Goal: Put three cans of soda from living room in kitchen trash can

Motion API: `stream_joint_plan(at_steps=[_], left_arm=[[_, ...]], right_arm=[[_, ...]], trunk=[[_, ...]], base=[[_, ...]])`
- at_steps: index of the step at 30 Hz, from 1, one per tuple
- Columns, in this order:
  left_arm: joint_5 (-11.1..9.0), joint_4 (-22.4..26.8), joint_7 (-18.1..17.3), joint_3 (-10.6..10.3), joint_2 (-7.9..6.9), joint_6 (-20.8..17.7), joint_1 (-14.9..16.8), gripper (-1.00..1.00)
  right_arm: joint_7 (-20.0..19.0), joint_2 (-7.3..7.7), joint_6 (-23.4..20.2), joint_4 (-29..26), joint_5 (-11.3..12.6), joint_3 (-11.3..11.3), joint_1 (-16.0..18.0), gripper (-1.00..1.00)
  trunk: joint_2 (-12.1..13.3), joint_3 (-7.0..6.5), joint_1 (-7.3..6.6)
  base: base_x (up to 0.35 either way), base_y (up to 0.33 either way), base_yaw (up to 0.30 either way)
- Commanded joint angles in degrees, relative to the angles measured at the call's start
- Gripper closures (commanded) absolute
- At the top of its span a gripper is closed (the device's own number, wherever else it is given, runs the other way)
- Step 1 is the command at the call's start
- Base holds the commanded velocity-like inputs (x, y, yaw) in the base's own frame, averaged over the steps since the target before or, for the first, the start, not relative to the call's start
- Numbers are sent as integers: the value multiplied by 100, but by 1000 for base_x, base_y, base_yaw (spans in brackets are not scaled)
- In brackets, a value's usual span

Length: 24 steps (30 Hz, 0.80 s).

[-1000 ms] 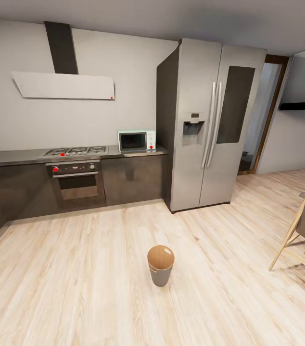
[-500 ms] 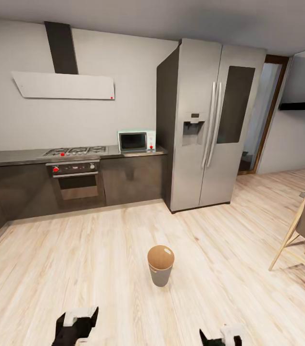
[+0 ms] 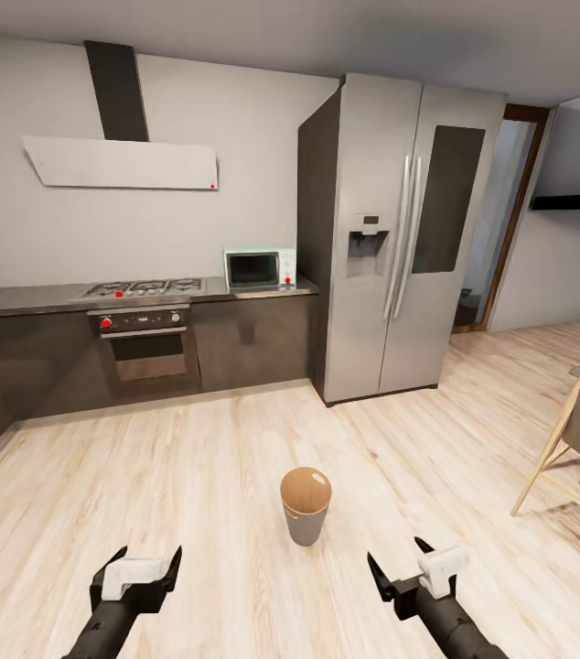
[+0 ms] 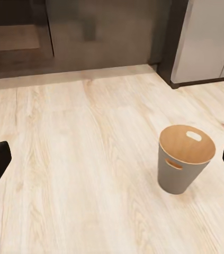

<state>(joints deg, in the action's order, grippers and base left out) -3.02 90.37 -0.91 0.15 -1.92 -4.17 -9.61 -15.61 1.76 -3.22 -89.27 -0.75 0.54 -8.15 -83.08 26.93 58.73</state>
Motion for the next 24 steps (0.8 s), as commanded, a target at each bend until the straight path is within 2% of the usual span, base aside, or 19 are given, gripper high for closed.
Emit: stream_joint_plan(at_steps=[1,6,11,18,24], left_arm=[[-5,1,-30,0,-6,49,-8,-100],[-3,-393,-343,8,-72,606,-108,-100],[12,-861,-462,6,-101,1022,-146,-100],[39,-1129,-504,7,-113,1199,-152,-100],[33,-1598,-508,3,-116,1251,-147,-100]], right_arm=[[-12,0,56,-12,4,-4,-11,-100],[14,-4,639,234,19,-41,-170,-100],[38,-9,1015,663,15,-61,-264,-100],[53,-10,1169,899,18,-81,-300,-100],[58,-9,1205,964,27,-84,-309,-100]], trunk=[[0,0,0],[0,0,0],[0,0,0],[0,0,0],[0,0,0]], base=[[0,0,0],[0,0,0],[0,0,0],[0,0,0],[0,0,0]])
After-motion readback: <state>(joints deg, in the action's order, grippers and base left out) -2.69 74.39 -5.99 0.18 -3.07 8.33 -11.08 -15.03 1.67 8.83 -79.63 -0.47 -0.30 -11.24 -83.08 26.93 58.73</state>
